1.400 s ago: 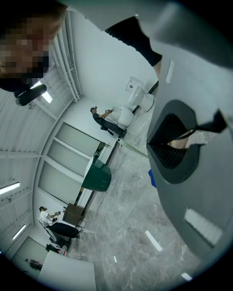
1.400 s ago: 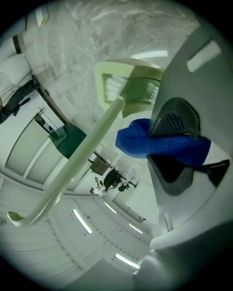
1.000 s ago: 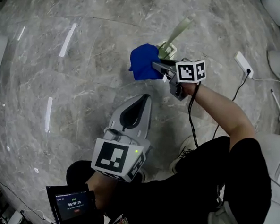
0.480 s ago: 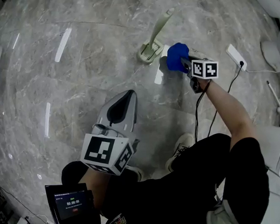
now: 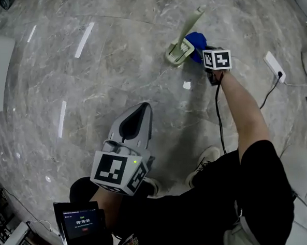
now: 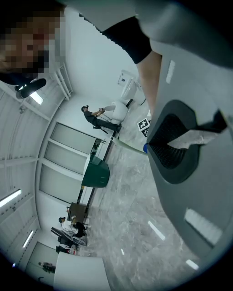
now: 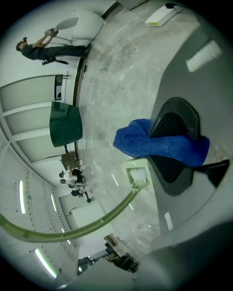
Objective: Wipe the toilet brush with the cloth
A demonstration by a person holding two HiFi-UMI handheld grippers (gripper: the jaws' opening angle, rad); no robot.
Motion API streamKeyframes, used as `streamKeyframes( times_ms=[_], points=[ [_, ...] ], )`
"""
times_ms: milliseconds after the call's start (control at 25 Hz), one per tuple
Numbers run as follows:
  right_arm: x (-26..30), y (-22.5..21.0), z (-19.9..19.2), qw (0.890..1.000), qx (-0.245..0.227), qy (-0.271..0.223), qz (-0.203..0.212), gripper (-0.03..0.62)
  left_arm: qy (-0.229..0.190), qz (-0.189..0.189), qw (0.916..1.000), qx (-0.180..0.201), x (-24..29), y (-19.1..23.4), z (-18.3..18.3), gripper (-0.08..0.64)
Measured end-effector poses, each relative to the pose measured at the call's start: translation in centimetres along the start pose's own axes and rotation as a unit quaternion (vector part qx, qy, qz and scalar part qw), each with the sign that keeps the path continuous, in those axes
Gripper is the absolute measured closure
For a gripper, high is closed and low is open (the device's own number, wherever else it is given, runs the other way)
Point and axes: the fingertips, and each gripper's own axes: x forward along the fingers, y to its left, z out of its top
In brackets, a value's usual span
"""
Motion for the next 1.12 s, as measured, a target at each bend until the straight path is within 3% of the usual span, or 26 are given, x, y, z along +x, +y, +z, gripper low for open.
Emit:
streamKeyframes(
  times_ms=[160, 520, 600, 720, 880, 1120],
  points=[
    [-1.6, 2.0, -1.8, 0.998, -0.037, 0.021, 0.035, 0.479, -0.005, -0.007, 1.0000, -0.001, -0.1, -0.2, 0.3, 0.549],
    [-3.4, 8.0, -5.1, 0.992, 0.001, 0.057, 0.109, 0.477, -0.016, -0.033, 0.9993, 0.008, 1.1, -1.4, 0.6, 0.549],
    [-3.7, 8.0, -5.2, 0.993, 0.004, 0.066, 0.098, 0.477, -0.017, -0.034, 0.9992, 0.009, 1.4, -1.5, 0.8, 0.549],
    [-5.8, 6.3, -2.8, 0.998, 0.011, 0.029, 0.046, 0.479, -0.019, -0.024, 0.9995, 0.010, 2.0, -0.9, 0.8, 0.549],
    [-11.4, 10.0, 2.4, 0.994, -0.051, -0.067, 0.077, 0.479, -0.023, 0.007, 0.9995, 0.022, 2.0, 1.1, 0.8, 0.549],
    [-12.4, 14.3, 2.8, 0.992, -0.030, -0.045, 0.115, 0.479, -0.013, 0.018, 0.9996, 0.015, 3.2, 2.2, 0.6, 0.549]
  ],
)
